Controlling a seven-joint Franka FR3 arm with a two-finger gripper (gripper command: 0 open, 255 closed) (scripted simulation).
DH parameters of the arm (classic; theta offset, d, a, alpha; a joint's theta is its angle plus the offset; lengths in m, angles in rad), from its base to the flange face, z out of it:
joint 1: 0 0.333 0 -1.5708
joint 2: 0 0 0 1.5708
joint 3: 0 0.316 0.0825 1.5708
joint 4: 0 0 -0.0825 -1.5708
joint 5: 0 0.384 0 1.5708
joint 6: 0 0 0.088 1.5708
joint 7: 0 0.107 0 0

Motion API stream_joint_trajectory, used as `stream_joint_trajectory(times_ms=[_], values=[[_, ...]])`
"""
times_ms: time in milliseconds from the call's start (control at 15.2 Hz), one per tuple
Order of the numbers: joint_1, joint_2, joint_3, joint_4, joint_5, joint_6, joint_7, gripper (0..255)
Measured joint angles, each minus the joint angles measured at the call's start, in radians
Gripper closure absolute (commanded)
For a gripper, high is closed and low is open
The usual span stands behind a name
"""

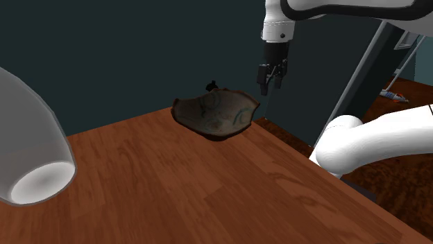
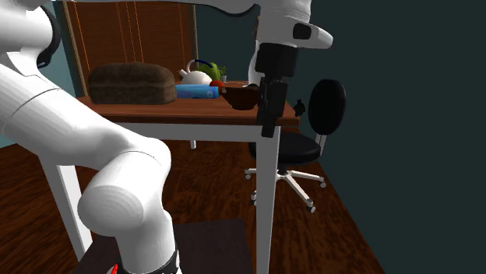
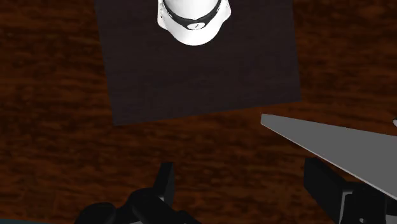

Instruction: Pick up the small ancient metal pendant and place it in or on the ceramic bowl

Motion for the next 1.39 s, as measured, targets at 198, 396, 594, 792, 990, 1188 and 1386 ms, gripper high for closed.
stream_joint_trajectory(times_ms=[198, 396, 594, 792, 990, 1188, 1386], values=[[0.015, 0.030, 0.011, 0.026, 0.008, 0.020, -0.009, 0], [0.046, 0.087, 0.038, 0.063, 0.024, 0.075, -0.029, 0], [0.077, 0.156, 0.065, 0.123, 0.036, 0.126, -0.054, 0], [0.107, 0.220, 0.098, 0.183, 0.046, 0.170, -0.073, 0], [0.132, 0.293, 0.125, 0.261, 0.048, 0.206, -0.098, 0], [0.155, 0.348, 0.155, 0.324, 0.050, 0.234, -0.113, 0], [0.161, 0.358, 0.164, 0.307, 0.052, 0.270, -0.115, 0]])
